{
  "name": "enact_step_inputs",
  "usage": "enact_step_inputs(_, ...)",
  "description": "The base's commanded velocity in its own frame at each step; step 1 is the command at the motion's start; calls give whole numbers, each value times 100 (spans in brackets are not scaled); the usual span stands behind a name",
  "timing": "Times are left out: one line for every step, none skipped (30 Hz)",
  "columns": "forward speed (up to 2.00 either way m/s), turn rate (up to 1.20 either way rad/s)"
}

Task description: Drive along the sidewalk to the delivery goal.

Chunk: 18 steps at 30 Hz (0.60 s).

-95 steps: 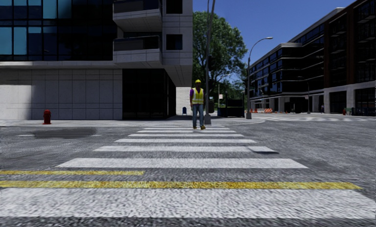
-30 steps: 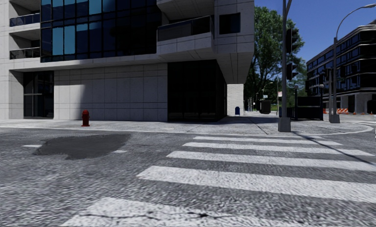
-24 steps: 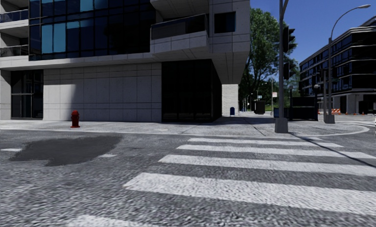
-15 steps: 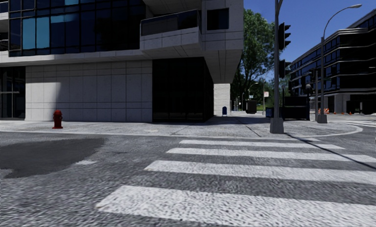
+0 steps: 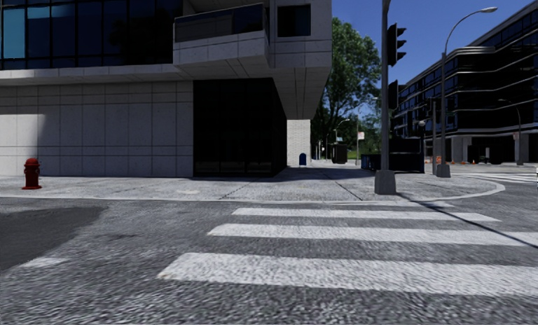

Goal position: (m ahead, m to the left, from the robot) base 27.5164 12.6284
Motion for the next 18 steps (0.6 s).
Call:
enact_step_inputs(129, -29)
enact_step_inputs(129, -29)
enact_step_inputs(129, -29)
enact_step_inputs(129, -29)
enact_step_inputs(129, -29)
enact_step_inputs(129, -29)
enact_step_inputs(129, -29)
enact_step_inputs(130, -29)
enact_step_inputs(131, -29)
enact_step_inputs(133, -29)
enact_step_inputs(133, -29)
enact_step_inputs(139, -29)
enact_step_inputs(145, -29)
enact_step_inputs(146, -29)
enact_step_inputs(151, -29)
enact_step_inputs(151, -29)
enact_step_inputs(151, -29)
enact_step_inputs(151, -29)
